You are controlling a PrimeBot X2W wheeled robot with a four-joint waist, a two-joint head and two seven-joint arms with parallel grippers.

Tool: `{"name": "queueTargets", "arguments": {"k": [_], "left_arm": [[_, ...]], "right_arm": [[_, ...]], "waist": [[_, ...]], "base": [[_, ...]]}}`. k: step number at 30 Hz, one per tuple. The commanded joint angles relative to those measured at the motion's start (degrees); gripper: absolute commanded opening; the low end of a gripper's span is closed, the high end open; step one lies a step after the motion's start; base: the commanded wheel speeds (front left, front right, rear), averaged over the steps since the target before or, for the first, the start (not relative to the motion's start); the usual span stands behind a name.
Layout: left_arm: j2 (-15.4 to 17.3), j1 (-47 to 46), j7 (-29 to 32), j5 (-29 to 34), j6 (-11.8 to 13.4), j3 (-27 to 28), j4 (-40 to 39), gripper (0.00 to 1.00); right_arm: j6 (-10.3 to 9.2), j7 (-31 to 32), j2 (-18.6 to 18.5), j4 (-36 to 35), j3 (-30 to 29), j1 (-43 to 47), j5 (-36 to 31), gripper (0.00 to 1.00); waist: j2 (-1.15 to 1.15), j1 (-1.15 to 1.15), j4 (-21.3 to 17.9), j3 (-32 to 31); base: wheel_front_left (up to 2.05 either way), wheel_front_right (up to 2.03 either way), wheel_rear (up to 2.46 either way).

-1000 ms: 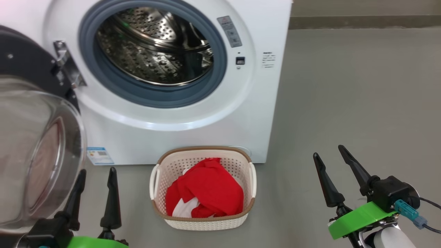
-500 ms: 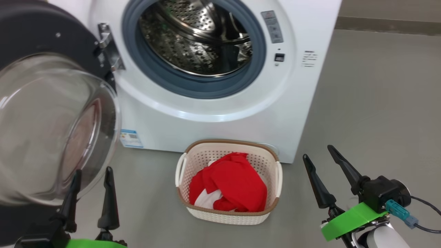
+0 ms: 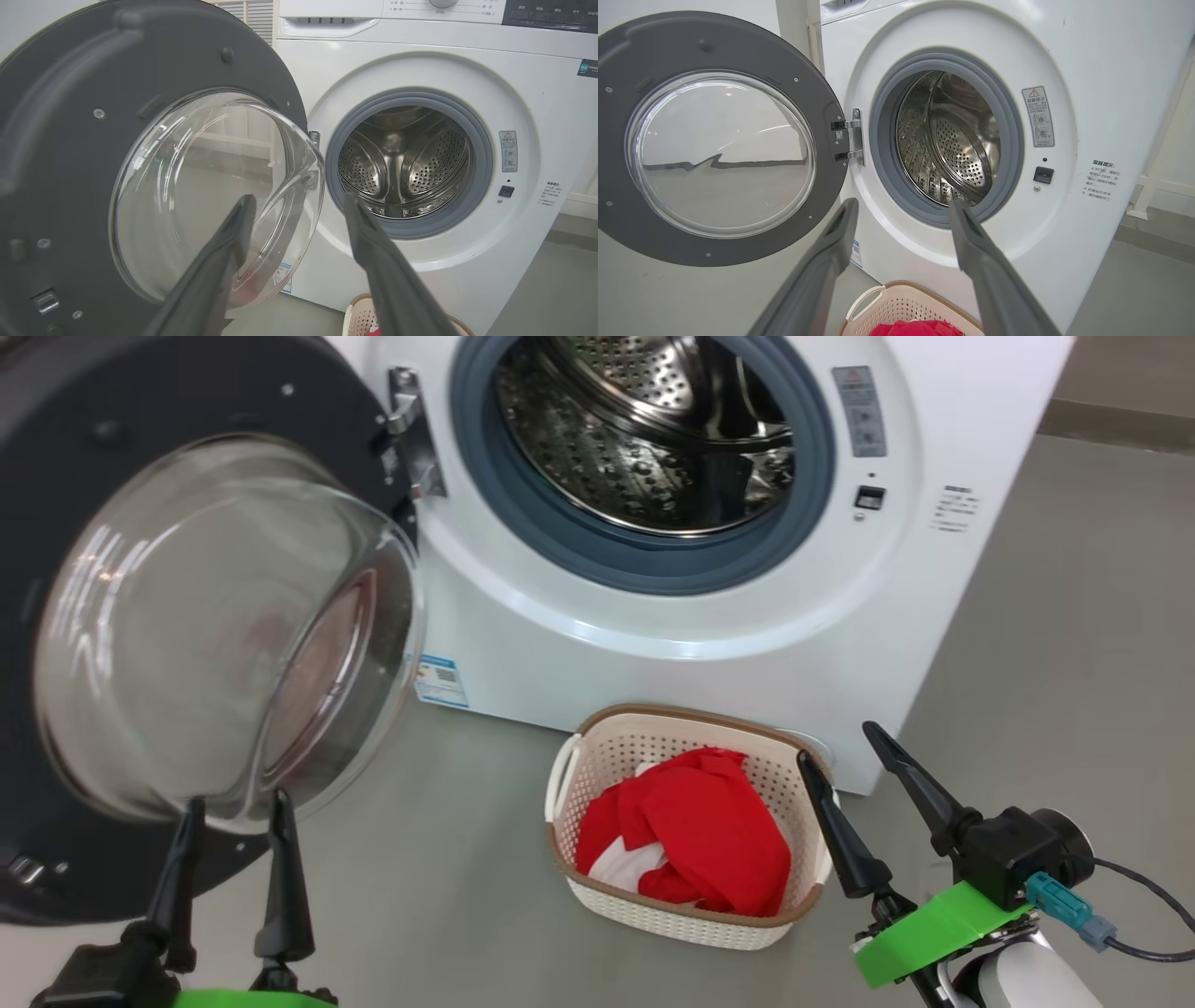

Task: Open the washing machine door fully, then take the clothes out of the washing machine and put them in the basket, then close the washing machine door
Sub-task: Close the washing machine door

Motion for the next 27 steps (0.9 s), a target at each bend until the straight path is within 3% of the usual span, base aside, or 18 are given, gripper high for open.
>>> {"name": "queueTargets", "arguments": {"k": [1,14,25,26,27], "left_arm": [[0.9,-0.32,0.24,0.2,0.58,2.07,-1.9,1.0],[0.95,1.21,0.01,0.34,2.22,2.55,-3.56,1.0],[1.37,2.18,0.04,0.37,3.35,3.2,-4.61,1.0],[1.39,2.24,0.02,0.43,3.49,3.23,-4.68,0.98],[1.44,2.29,0.05,0.57,3.64,3.24,-4.72,0.41]], "right_arm": [[0.26,-0.36,-0.41,-1.73,1.28,-2.75,-0.41,1.0],[0.26,-0.36,0.36,-1.9,2.55,-2.26,-0.38,1.0],[0.26,-0.36,0.41,-1.71,2.95,-2.05,-0.28,1.0],[0.26,-0.36,0.38,-1.64,2.98,-2.04,-0.26,1.0],[0.26,-0.36,0.33,-1.56,3.01,-2.03,-0.25,1.0]], "waist": [[0.0,0.0,1.45,-0.24],[0.0,0.0,5.31,-1.52],[0.0,0.0,5.96,-1.93],[0.0,0.0,5.91,-1.92],[0.0,0.0,5.85,-1.93]], "base": [[0.0,0.0,0.0],[0.0,0.0,0.0],[0.0,0.0,0.0],[0.0,0.0,0.0],[0.0,0.0,0.0]]}}
